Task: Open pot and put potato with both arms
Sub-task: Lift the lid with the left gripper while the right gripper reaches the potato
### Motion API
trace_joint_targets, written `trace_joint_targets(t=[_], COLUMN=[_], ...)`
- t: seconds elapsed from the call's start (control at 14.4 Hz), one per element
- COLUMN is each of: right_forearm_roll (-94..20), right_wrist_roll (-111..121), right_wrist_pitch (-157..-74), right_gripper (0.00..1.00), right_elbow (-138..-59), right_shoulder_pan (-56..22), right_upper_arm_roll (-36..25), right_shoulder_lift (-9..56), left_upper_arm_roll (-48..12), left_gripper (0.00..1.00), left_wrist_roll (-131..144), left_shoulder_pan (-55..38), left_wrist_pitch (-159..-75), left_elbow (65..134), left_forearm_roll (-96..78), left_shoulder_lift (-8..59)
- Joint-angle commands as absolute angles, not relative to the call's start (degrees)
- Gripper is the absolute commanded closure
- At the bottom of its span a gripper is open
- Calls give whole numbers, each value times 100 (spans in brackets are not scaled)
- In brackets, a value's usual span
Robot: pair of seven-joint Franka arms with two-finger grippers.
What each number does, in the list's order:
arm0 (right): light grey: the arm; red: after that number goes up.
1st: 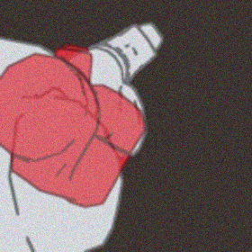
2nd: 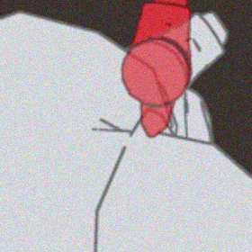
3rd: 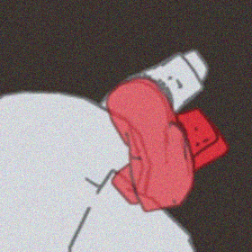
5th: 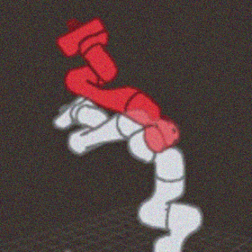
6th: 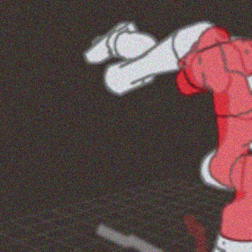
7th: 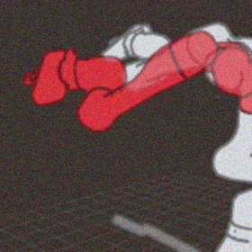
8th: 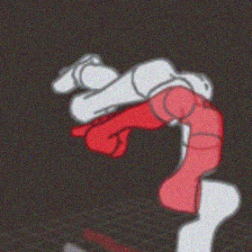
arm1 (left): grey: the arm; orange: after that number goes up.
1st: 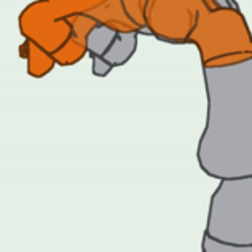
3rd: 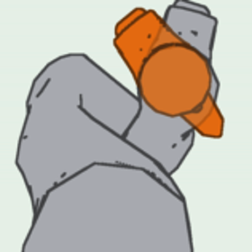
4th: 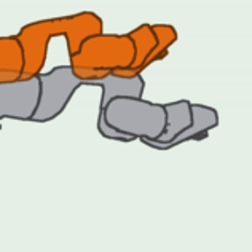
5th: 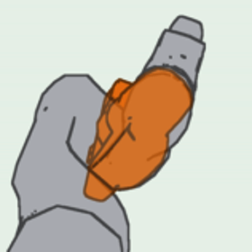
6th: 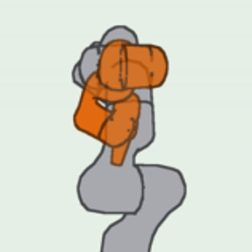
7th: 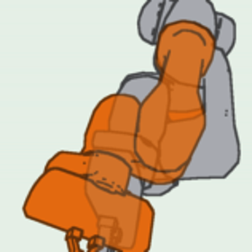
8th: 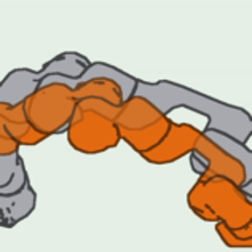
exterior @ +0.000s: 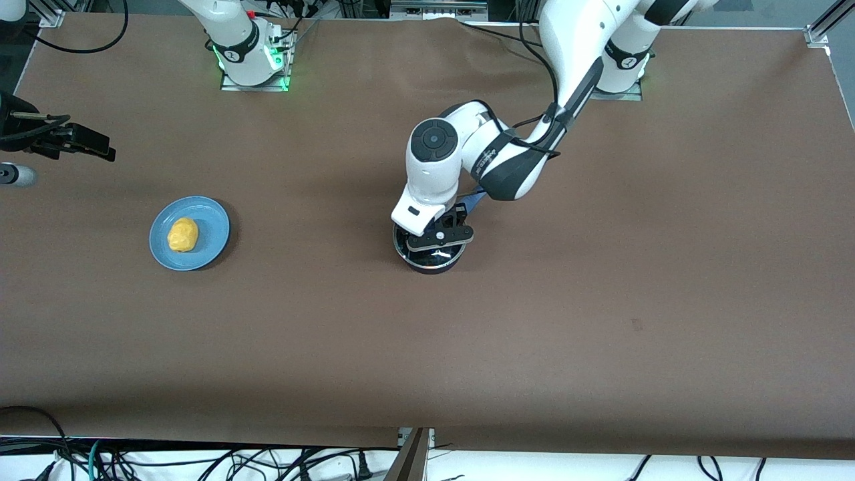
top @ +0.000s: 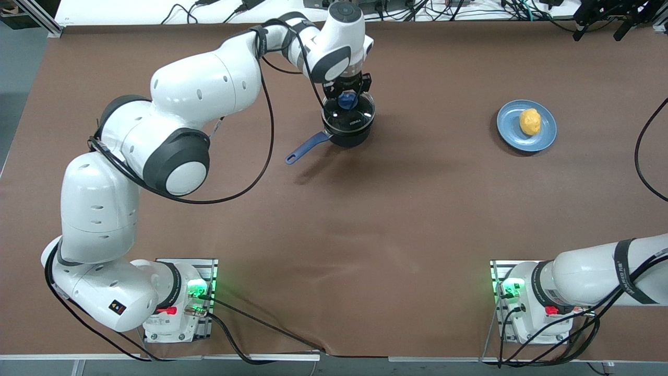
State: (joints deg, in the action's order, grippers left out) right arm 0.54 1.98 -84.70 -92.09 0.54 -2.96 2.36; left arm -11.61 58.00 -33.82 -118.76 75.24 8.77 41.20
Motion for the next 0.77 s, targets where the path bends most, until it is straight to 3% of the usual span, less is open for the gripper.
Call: trace_joint_targets(t=[0.0, 0.35, 0.7], right_forearm_roll=[9, 44, -26], right_wrist_roll=[123, 123, 150], right_wrist_pitch=[-8385, -8394, -8367], right_gripper=[0, 0, 0], right_elbow=[-9237, -9237, -9255], right_shoulder_pan=[97, 97, -262], right_upper_arm_roll=[-255, -246, -229], right_shoulder_lift=[114, 132, 438], left_upper_arm_roll=[-1160, -1064, 146], left_gripper=[63, 63, 63], left_wrist_roll=[4908, 2002, -1532], left_shoulder_pan=[-2955, -1340, -519], left_wrist_pitch=[-11514, -11531, -11732], left_elbow=[7768, 8770, 9429], left_forearm_roll=[598, 221, -578], left_shoulder_lift=[3544, 2743, 2654])
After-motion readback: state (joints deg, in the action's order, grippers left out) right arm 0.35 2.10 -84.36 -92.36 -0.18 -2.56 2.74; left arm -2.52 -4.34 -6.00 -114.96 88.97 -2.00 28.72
